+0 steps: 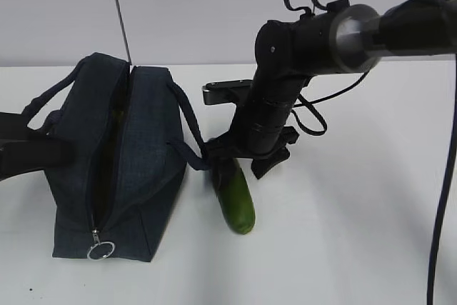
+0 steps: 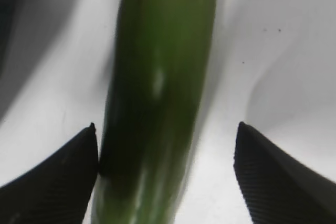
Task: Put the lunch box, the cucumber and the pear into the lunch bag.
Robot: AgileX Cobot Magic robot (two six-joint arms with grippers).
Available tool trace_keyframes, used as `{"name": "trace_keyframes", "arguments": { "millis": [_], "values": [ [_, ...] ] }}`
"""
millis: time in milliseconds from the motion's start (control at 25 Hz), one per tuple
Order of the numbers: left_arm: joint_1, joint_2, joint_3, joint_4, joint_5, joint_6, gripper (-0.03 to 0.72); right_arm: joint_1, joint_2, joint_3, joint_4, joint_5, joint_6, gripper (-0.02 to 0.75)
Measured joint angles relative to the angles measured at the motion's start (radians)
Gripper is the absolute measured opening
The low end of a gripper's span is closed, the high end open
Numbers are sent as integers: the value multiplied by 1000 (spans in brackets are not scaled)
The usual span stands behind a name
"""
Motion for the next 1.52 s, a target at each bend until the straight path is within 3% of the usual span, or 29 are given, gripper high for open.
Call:
{"name": "trace_keyframes", "arguments": {
  "millis": [280, 520, 680, 1200, 1360, 1520],
  "values": [
    [0, 0, 0, 0, 0, 0, -18, 0, 11, -6, -61, 32, 0, 533],
    [0, 0, 0, 0, 0, 0, -18, 0, 11, -8, -72, 51, -12, 386],
    [0, 0, 0, 0, 0, 0, -18, 0, 11, -10, -83, 53, -25, 374],
    [0, 0, 0, 0, 1, 0, -18, -22, -156, -177, -315, 155, 44, 374],
    [0, 0, 0, 0, 1, 0, -18, -22, -202, -258, -246, 171, 46, 374],
    [0, 0, 0, 0, 0, 0, -18, -22, -214, -323, -72, 189, 12, 374]
  ]
}}
